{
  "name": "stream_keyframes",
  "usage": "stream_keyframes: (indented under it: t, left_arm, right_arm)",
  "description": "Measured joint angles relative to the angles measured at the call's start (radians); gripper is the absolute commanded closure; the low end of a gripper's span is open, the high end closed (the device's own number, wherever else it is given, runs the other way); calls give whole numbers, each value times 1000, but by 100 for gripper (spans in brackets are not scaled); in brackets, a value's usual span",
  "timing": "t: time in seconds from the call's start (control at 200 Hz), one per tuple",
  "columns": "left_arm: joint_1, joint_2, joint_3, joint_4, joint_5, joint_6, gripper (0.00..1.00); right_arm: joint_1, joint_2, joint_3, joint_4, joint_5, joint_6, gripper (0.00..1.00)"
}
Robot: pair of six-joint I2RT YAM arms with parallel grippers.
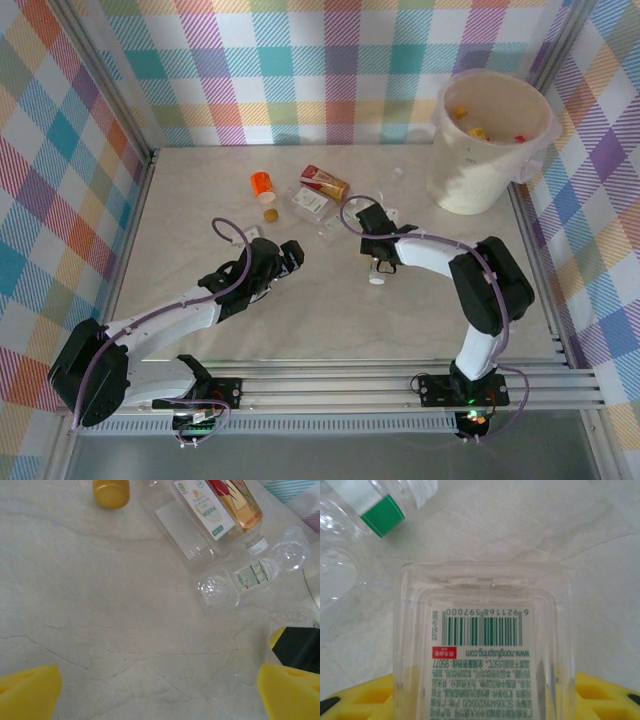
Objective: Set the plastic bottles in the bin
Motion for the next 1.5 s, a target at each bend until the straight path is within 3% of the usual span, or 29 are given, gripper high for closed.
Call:
stream_keyframes:
  t: [0.195,0.38,0.56,0.78,0.955,1.195,1.5]
  left_arm:
    - [0,36,12,63,89,40,0]
    - [0,65,55,127,242,93,0]
    - [0,75,110,211,377,143,0]
    - [-1,75,118,296,461,169,0]
    - [-1,73,118,303,455,171,0]
    - [-1,13,77,294,362,159,0]
    - [-1,-23,54,266,285,150,0]
  right_arm:
    - [0,-130,-35,25,0,-37,58]
    - [-6,-265,-51,51,-22,-77,61]
    - [-31,-408,-54,94,-97,-130,62]
    - [-109,-507,-43,130,-223,-204,62]
    - [-241,-515,31,132,-327,-240,62]
    - [-393,-487,227,126,-387,-251,62]
    - [-626,-268,527,53,-473,-150,63]
